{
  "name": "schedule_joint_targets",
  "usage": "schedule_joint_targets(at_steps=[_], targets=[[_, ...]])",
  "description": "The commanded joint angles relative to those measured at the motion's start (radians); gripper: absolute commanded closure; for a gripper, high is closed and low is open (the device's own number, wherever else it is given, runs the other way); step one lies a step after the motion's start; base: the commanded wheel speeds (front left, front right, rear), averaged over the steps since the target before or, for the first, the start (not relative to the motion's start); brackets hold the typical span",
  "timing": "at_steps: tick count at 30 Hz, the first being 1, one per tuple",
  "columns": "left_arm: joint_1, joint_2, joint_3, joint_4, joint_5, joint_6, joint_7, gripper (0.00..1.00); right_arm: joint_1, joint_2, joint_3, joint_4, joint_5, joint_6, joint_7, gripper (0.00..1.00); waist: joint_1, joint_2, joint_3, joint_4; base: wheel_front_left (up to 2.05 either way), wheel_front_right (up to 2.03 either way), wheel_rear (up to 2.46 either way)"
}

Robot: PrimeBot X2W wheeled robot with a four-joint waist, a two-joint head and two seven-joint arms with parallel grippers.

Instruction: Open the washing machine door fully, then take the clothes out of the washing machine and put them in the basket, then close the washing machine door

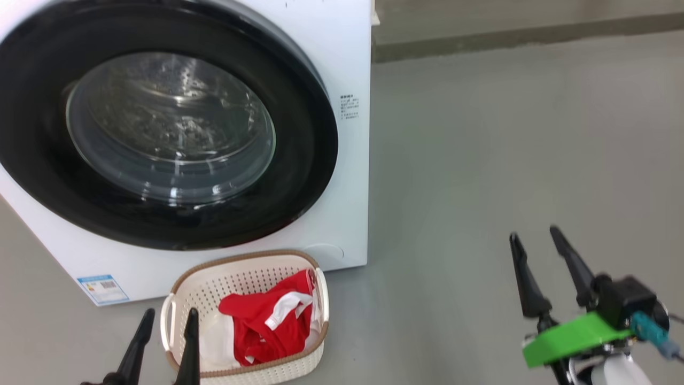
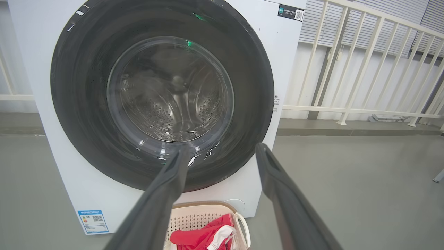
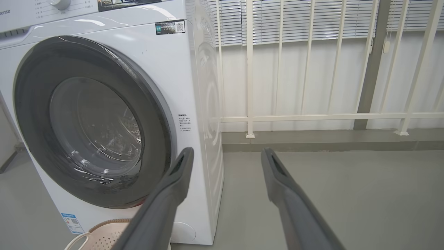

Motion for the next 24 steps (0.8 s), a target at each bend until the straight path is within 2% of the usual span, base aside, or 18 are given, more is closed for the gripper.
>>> schedule_joint_targets(at_steps=[1,10,24], targets=[[-0.007,0.008,0.039,-0.033,-0.010,0.003,-0.012,0.00,0.008,0.001,0.028,-0.044,-0.011,-0.001,-0.003,0.00,0.0000,0.0000,-0.024,-0.003,0.00,0.00,0.00],[0.042,0.008,0.052,-0.058,-0.011,0.009,-0.012,0.00,0.103,-0.007,0.028,-0.123,0.005,-0.001,-0.003,0.00,0.0000,0.0000,-0.052,-0.002,0.00,0.00,0.00],[0.056,0.008,0.045,-0.048,-0.006,0.015,-0.012,0.00,0.115,-0.013,0.036,-0.135,0.005,-0.001,-0.003,0.00,0.0000,0.0000,-0.070,0.008,0.00,0.00,0.00]])
